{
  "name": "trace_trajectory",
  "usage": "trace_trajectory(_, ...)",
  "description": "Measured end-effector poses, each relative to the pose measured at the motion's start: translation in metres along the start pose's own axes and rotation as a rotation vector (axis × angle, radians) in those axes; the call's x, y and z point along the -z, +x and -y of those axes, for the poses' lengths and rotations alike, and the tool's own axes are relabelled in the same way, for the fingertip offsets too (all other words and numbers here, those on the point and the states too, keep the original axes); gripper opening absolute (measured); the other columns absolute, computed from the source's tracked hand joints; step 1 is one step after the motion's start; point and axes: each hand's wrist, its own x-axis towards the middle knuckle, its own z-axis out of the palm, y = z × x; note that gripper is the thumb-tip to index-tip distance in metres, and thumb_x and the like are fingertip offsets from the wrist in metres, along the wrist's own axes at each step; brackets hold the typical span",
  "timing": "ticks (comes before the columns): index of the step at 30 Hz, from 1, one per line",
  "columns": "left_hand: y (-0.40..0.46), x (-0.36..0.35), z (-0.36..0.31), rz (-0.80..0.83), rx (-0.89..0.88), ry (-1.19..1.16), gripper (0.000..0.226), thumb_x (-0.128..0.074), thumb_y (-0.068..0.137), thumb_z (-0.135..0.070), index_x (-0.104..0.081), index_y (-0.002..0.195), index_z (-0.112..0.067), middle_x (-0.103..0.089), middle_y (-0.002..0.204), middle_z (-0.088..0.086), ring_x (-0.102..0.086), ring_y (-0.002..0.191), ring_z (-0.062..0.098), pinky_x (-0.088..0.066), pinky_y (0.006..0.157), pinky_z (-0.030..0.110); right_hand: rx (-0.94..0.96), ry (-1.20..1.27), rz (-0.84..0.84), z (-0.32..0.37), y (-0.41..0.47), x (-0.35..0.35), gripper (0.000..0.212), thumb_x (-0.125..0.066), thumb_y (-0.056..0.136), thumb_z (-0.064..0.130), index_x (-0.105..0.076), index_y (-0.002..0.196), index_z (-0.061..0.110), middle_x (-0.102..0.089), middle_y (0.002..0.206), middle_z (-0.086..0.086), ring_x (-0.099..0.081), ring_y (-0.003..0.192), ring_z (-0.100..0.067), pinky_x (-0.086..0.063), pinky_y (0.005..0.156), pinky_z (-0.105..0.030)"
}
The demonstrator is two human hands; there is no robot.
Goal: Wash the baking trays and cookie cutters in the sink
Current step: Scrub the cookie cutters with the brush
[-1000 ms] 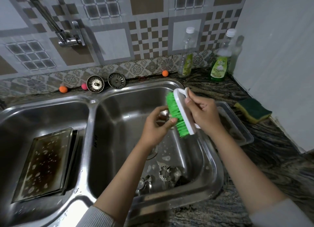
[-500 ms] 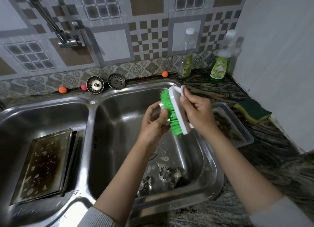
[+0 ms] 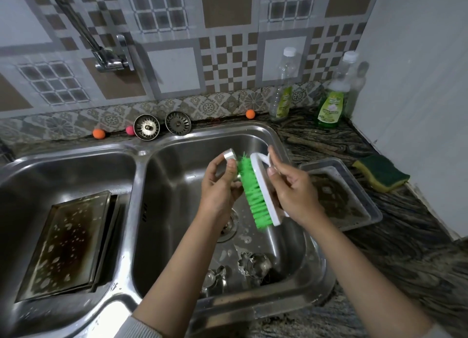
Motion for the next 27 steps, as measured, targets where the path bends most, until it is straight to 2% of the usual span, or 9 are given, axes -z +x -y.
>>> trace_trajectory(2,0.004,0.006,-0.008,-0.032,-0.002,-0.062,0.032,-0.052,0.096,-0.016,-0.051,0.127,-0.009,-0.06,0.082,0.002,-0.048,0.045,0.004,-0.051,0.052,0.018,0.006,-0.015,0.065,-0.002,-0.007,0.003,0.043,-0.052,0.096,0.021,-0.042,0.135,0.036,-0.061,0.119,0.019,-0.061,0.11,-0.01,-0.049,0.095,-0.042)
trace_trajectory(5,0.003,0.015,-0.01,0.031,0.03,-0.036,0.035,-0.05,0.095,-0.018,-0.048,0.129,-0.008,-0.062,0.093,0.007,-0.061,0.052,0.008,-0.057,0.071,0.029,0.031,0.0,0.045,0.003,-0.002,0.014,0.042,-0.053,0.095,0.02,-0.044,0.132,0.039,-0.063,0.123,0.005,-0.059,0.11,-0.033,-0.047,0.092,-0.056)
trace_trajectory(8,-0.009,0.009,0.006,0.157,0.083,0.033,0.046,-0.055,0.087,-0.022,-0.048,0.129,-0.006,-0.065,0.099,0.007,-0.066,0.074,0.017,-0.056,0.079,0.037,0.05,0.044,-0.05,0.013,0.016,0.015,0.043,-0.051,0.097,0.015,-0.043,0.138,0.021,-0.053,0.136,0.002,-0.056,0.111,0.007,-0.047,0.092,-0.015)
trace_trajectory(9,-0.01,0.007,0.01,0.18,0.085,0.024,0.047,-0.056,0.083,-0.024,-0.05,0.126,-0.006,-0.065,0.095,0.005,-0.063,0.072,0.017,-0.056,0.074,0.035,0.052,0.052,-0.058,0.016,0.02,0.011,0.043,-0.051,0.097,0.016,-0.043,0.139,0.021,-0.053,0.134,0.005,-0.055,0.111,0.007,-0.047,0.092,-0.013)
trace_trajectory(13,0.002,0.012,-0.003,0.117,0.027,-0.025,0.032,-0.053,0.087,-0.023,-0.054,0.115,-0.008,-0.061,0.073,-0.003,-0.043,0.058,0.011,-0.047,0.054,0.021,0.0,0.054,-0.038,0.004,0.0,-0.013,0.039,-0.052,0.096,0.028,-0.045,0.13,0.045,-0.07,0.107,-0.002,-0.067,0.08,-0.017,-0.054,0.068,-0.036)
trace_trajectory(15,0.005,0.021,-0.009,0.115,0.009,0.011,0.025,-0.048,0.095,-0.018,-0.054,0.116,-0.006,-0.062,0.075,0.0,-0.049,0.058,0.012,-0.05,0.055,0.021,-0.023,0.044,-0.016,0.0,-0.011,-0.014,0.039,-0.053,0.095,0.026,-0.045,0.128,0.046,-0.067,0.112,-0.011,-0.067,0.085,-0.026,-0.054,0.073,-0.046)
trace_trajectory(21,-0.01,0.015,0.01,0.173,0.116,0.069,0.048,-0.055,0.086,-0.022,-0.048,0.128,-0.001,-0.066,0.09,0.006,-0.065,0.069,0.017,-0.057,0.065,0.029,0.004,0.116,-0.115,0.02,0.02,0.004,0.04,-0.052,0.096,0.018,-0.045,0.135,0.028,-0.057,0.104,0.04,-0.061,0.096,0.008,-0.053,0.085,-0.023)
trace_trajectory(25,-0.002,0.011,0.002,0.115,0.063,0.071,0.036,-0.051,0.094,-0.015,-0.052,0.127,-0.004,-0.065,0.083,0.005,-0.061,0.064,0.015,-0.053,0.055,0.026,0.001,0.082,-0.102,0.015,0.008,-0.012,0.039,-0.052,0.097,0.024,-0.043,0.133,0.037,-0.06,0.098,0.042,-0.059,0.107,-0.02,-0.048,0.09,-0.042)
trace_trajectory(27,0.0,0.019,-0.006,0.081,0.041,0.023,0.032,-0.05,0.095,-0.013,-0.052,0.125,-0.004,-0.063,0.087,0.007,-0.062,0.06,0.012,-0.053,0.055,0.024,-0.003,0.057,-0.023,0.005,-0.003,-0.011,0.039,-0.052,0.096,0.019,-0.044,0.13,0.037,-0.059,0.084,0.045,-0.066,0.092,-0.013,-0.051,0.079,-0.033)
